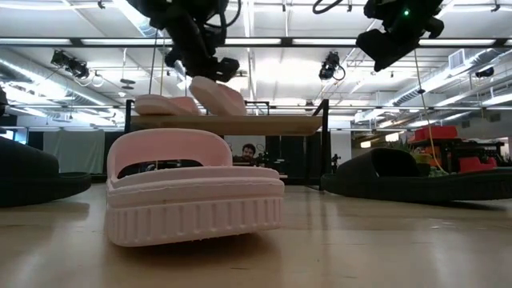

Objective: Pick and place slides into the shelf
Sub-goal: Put the top right pink slide on the shelf

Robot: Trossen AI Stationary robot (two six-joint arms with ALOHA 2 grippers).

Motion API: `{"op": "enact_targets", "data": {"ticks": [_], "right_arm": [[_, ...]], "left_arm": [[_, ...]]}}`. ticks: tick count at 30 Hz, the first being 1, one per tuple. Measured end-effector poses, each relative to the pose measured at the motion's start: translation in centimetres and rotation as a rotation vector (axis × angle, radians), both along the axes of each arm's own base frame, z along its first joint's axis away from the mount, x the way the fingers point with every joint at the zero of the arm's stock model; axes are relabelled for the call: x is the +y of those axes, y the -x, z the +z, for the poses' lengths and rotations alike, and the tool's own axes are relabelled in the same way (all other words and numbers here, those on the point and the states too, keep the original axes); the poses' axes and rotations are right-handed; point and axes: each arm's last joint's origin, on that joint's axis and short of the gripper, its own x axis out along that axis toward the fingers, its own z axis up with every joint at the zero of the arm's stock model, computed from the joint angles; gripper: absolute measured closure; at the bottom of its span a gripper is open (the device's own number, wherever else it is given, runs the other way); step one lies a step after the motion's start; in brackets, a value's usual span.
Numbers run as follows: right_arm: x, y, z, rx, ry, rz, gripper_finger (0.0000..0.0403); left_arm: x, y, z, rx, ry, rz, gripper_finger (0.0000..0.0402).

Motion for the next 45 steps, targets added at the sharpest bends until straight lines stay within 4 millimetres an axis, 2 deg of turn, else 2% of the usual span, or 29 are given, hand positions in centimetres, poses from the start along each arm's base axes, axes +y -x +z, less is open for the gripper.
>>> {"op": "enact_targets", "data": {"ticks": [8, 22, 29, 38, 45], "right_arm": [[0.0, 0.0, 0.0, 0.001, -0.001, 0.001, 0.0305], [0.0, 0.0, 0.0, 0.009, 0.0, 0.004, 0.0305], [0.0, 0.0, 0.0, 0.009, 0.0, 0.004, 0.0305], [0.0, 0.0, 0.0, 0.009, 0.0, 0.004, 0.0305], [0.0, 0.0, 0.0, 0.009, 0.0, 0.004, 0.0305]], "left_arm": [[1.1, 0.6, -1.8, 0.029, 0.076, 0.091, 0.039], [1.2, 0.7, -2.4, 0.115, 0.08, 0.077, 0.0325], [0.4, 0.3, -1.6, 0.185, 0.002, 0.083, 0.0296], [-0.8, -0.9, 1.1, 0.19, -0.068, 0.047, 0.0291], [-0.5, -0.1, 0.5, 0.152, -0.012, 0.107, 0.029]]}}
